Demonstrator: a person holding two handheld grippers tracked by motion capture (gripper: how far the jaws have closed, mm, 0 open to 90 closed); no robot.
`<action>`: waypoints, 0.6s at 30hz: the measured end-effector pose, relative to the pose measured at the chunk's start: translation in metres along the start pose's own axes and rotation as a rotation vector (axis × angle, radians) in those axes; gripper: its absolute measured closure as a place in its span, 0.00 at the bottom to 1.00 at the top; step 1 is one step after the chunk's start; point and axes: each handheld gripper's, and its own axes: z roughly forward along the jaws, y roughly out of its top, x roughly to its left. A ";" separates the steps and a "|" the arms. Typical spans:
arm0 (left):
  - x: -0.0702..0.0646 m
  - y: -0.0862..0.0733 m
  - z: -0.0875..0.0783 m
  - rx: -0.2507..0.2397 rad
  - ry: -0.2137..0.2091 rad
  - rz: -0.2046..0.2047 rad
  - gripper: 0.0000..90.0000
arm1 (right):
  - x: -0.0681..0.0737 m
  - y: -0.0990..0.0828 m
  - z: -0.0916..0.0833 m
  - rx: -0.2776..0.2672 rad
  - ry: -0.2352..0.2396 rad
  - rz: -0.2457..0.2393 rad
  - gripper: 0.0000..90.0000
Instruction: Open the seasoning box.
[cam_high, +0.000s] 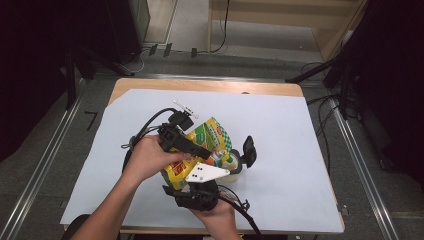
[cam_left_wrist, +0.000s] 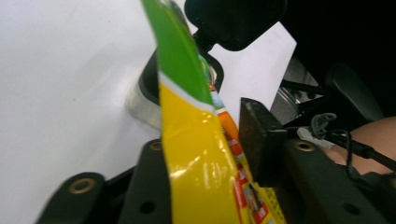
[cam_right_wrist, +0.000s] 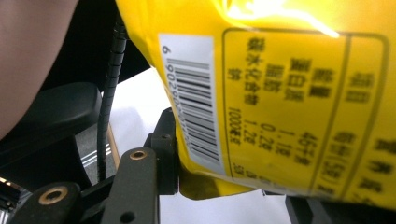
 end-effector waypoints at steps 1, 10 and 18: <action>0.000 0.000 0.000 0.003 0.004 -0.001 0.81 | 0.001 0.000 0.000 0.001 0.002 0.001 0.67; -0.003 0.000 -0.001 -0.015 0.038 0.018 0.92 | 0.004 0.001 0.003 0.023 0.008 -0.041 0.59; -0.002 0.000 0.000 -0.003 0.039 0.009 0.93 | 0.011 0.001 0.008 0.072 -0.015 -0.140 0.60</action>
